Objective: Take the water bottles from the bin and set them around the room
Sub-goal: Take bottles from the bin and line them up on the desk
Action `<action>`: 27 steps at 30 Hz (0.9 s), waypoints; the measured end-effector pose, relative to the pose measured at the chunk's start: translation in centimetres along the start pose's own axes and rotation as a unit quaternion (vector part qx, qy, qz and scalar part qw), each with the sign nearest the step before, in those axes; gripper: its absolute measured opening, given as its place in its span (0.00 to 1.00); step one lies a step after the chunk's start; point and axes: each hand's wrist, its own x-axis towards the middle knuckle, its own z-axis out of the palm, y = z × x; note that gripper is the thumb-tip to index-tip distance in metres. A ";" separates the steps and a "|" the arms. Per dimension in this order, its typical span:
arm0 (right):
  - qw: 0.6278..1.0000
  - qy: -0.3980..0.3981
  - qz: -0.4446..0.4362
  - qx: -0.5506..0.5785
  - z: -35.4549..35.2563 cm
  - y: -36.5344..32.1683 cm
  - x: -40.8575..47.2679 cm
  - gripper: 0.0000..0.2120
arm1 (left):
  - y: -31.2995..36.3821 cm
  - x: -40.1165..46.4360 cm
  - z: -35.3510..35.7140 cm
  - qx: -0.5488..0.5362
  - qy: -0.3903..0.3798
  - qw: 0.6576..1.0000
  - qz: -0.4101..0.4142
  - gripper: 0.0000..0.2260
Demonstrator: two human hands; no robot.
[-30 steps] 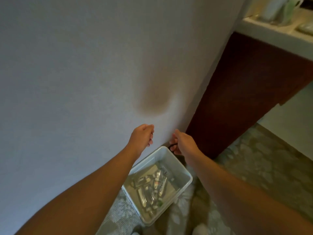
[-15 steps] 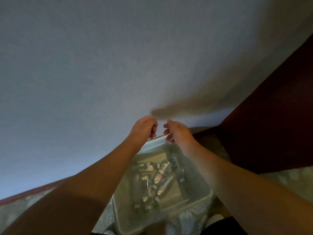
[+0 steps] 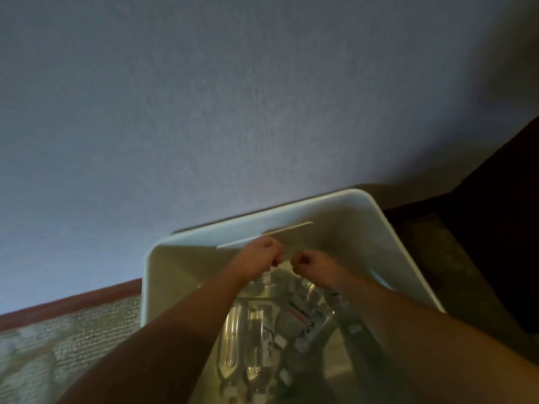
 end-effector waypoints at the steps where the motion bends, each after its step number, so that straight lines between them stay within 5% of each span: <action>1: 0.997 -0.023 -0.005 -0.072 0.4 1.0 0.5 0.11 | -1.3 0.5 0.5 0.035 -0.017 0.999 -0.010 0.07; 5: 0.951 -0.117 -0.040 -0.282 1.4 4.3 1.7 0.23 | -5.1 2.0 1.8 0.180 -0.061 0.982 -0.022 0.17; 7: 0.929 -0.101 -0.082 -0.346 2.2 5.8 1.9 0.25 | -6.5 2.0 2.0 0.267 -0.085 0.959 -0.032 0.24; 12: 0.902 -0.061 -0.133 -0.407 4.3 8.2 1.8 0.33 | -8.0 1.7 1.4 0.390 -0.095 0.915 -0.035 0.30; 19: 0.851 -0.122 -0.082 -0.504 6.8 7.5 2.3 0.54 | -9.0 1.8 2.2 0.473 -0.047 0.876 -0.081 0.34; 22: 0.874 -0.152 -0.082 -0.455 6.8 8.3 2.2 0.47 | -10.2 1.6 2.3 0.434 -0.048 0.895 -0.086 0.32; 27: 0.968 -0.134 -0.016 -0.213 4.0 8.0 1.5 0.33 | -10.7 1.6 1.5 0.431 -0.044 0.896 -0.102 0.33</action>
